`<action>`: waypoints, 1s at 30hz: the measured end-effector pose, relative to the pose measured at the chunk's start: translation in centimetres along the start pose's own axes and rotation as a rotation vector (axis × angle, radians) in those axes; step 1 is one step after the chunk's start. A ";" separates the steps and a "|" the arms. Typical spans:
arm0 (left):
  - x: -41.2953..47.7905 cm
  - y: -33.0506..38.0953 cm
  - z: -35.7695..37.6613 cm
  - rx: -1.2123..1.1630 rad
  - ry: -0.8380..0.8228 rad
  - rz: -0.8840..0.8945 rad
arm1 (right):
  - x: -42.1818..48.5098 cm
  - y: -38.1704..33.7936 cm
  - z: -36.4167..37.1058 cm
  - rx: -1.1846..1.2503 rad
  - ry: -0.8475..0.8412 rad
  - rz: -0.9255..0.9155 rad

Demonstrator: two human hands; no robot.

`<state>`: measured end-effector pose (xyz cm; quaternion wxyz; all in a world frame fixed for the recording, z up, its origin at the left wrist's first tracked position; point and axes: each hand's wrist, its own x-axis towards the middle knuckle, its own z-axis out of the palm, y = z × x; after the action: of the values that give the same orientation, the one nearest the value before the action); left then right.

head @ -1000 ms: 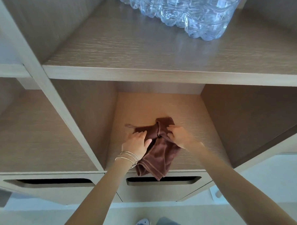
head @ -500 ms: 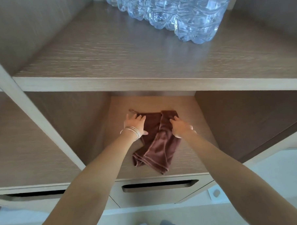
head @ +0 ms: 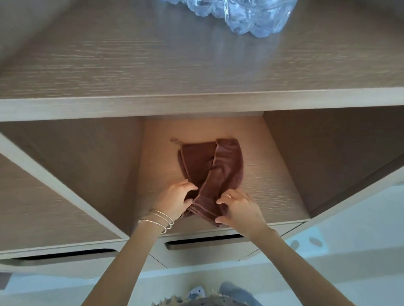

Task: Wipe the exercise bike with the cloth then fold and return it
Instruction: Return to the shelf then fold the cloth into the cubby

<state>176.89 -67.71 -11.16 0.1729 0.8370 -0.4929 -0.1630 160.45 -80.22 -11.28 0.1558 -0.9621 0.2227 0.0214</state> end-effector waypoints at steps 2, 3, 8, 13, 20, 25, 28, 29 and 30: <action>-0.2 -0.1 -0.1 0.006 -0.015 0.006 | 0.1 0.0 -0.1 -0.036 0.052 -0.010; -0.2 -0.1 0.0 0.017 -0.009 0.012 | 0.1 0.2 -0.2 -0.058 0.065 -0.016; 0.7 0.0 1.4 0.229 0.000 0.028 | -1.6 2.9 -1.7 -0.141 0.032 0.023; 1.8 -0.2 1.9 0.325 0.045 -0.022 | -4.1 7.3 -3.5 -0.158 -0.026 0.140; 1.0 1.4 2.4 0.401 0.137 -0.040 | -4.2 6.4 -2.9 0.058 -0.090 0.102; -0.9 0.9 3.1 0.325 0.053 0.088 | -3.8 4.0 -1.1 0.064 -0.076 0.106; -1.3 0.6 2.3 0.307 0.053 0.089 | -3.7 3.8 -1.1 0.136 -0.047 0.112; -1.3 0.6 2.1 0.307 0.045 0.075 | -3.9 4.1 -1.4 0.163 0.001 0.146; -1.2 0.6 1.8 0.317 0.048 0.068 | -4.2 4.5 -1.7 0.181 0.073 0.200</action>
<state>175.06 -67.16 -12.36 0.0558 0.8404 -0.5361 -0.0569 154.65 -82.84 -10.56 0.2308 -0.9173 0.3239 -0.0185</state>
